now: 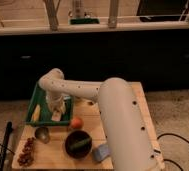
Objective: Wipe tray with eraser
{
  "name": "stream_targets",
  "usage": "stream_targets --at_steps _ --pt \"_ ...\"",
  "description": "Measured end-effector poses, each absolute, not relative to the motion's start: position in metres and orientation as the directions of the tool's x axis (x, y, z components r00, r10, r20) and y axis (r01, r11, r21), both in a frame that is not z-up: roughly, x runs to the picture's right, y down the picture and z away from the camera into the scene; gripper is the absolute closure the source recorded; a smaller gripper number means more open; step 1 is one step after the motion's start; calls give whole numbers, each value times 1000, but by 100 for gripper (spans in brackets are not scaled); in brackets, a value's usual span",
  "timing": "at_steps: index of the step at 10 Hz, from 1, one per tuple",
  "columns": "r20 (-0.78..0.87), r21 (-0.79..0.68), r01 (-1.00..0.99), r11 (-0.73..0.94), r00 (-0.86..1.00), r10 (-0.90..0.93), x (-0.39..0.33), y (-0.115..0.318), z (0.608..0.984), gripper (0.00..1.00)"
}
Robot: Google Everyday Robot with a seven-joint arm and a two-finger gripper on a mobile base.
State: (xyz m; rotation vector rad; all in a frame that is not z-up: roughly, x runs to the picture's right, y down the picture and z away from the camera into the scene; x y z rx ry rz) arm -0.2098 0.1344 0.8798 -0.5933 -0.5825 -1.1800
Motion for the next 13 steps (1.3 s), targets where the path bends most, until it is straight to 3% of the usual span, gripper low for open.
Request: stream_targets --at_steps 4,8,13 --pt "628 -166 927 336 362 -689 -200 98 897 100" --pt "617 -80 915 396 358 -701 -240 64 912 100" --pt "676 55 960 274 166 -718 -283 99 880 100"
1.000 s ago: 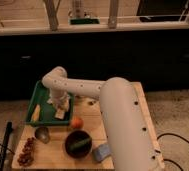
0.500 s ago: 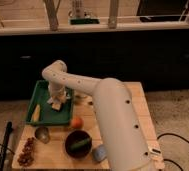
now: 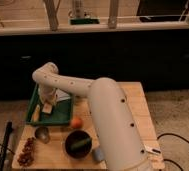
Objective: Wipe tray with eraser
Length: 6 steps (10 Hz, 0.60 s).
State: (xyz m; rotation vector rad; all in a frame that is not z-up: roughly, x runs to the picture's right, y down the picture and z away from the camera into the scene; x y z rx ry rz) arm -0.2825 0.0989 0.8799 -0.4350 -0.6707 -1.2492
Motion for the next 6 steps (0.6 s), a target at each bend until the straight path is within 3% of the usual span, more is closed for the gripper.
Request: stream_targets --at_steps 6 --pt "741 23 988 154 86 -666 -248 139 876 100"
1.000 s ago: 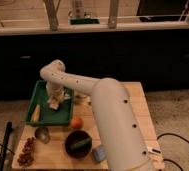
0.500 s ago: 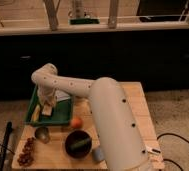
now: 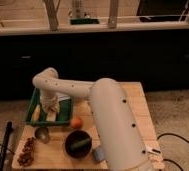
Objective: Wipe tray with eraser
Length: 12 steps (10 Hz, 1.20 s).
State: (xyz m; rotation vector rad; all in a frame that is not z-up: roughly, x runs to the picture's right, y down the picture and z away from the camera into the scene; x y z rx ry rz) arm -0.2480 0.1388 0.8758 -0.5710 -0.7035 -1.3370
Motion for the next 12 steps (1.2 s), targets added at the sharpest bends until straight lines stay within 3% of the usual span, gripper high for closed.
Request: stream_targets --at_steps 5,12 --pt "703 -71 972 223 207 -680 -227 118 893 100" --pt "684 -35 958 284 230 -692 -244 94 905 100"
